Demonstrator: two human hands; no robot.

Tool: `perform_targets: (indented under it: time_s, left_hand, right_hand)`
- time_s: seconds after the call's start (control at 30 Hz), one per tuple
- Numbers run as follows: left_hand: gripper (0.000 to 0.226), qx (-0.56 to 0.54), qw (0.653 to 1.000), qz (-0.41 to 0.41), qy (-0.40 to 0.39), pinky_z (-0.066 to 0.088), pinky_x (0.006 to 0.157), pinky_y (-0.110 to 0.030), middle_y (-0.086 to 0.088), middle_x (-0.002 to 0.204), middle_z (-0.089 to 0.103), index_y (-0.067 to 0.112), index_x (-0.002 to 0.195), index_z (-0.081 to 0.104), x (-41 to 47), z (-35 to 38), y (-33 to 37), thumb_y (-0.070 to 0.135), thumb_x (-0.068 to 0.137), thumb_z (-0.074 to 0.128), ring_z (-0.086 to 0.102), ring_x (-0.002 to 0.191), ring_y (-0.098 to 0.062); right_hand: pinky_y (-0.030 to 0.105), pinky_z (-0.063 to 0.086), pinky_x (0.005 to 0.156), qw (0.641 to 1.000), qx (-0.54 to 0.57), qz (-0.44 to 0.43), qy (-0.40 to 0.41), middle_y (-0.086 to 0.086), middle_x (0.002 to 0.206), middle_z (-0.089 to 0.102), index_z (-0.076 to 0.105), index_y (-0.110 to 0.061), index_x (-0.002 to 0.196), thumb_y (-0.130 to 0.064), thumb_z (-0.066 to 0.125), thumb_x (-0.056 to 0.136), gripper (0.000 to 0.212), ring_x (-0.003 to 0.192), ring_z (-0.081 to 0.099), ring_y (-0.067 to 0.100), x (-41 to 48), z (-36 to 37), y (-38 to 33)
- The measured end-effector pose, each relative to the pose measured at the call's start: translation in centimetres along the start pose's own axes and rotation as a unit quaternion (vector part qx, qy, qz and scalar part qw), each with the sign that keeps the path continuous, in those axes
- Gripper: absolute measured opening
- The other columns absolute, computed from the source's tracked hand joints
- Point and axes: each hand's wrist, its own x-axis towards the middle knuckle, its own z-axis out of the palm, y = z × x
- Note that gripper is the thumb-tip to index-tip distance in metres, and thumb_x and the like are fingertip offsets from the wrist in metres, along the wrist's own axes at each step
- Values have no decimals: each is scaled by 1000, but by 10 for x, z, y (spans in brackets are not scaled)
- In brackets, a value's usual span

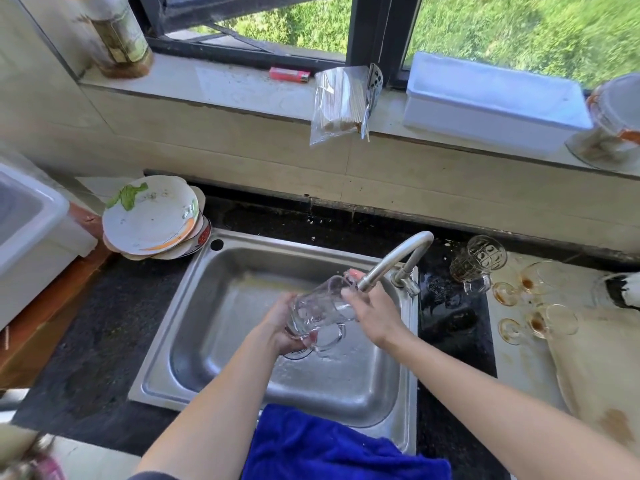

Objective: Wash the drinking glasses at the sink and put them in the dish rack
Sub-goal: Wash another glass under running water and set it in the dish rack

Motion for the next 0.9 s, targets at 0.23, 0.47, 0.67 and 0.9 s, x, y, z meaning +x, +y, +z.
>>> perform_targets:
  time_s: [0.23,0.47,0.67,0.9]
  left_hand:
    - [45,118,989,76,-42,50,52,-32,-14,96,55,12,115,56,-6,29,-12,46,86,62,57,65,-24]
    - [38,142,973,177,31,43,42,-27,-16,97,51,13,109,44,-14,47,-8,42,90,59,52,58,-23]
    - [39,133,965,205,92,42,47,-29,-12,90,47,7,117,41,-26,47,-3,37,94,53,52,56,-20]
    - [36,130,957,224,127,43,48,-28,-13,95,52,9,110,43,-31,40,-1,37,92,56,52,56,-21]
  right_hand:
    - [31,54,71,975,159,149,49,3,116,61,57,-23,111,-39,63,89,28,100,63,18,7,-8,19]
    - [42,52,79,979,104,138,108,-1,110,59,54,-21,110,-34,50,96,20,87,58,17,10,-13,12]
    - [32,42,85,955,-251,-114,114,-8,111,51,65,-25,111,-44,38,99,35,105,48,11,14,-1,34]
    - [42,51,83,932,-310,-162,97,3,106,68,66,-25,104,-47,31,98,42,99,60,24,14,7,26]
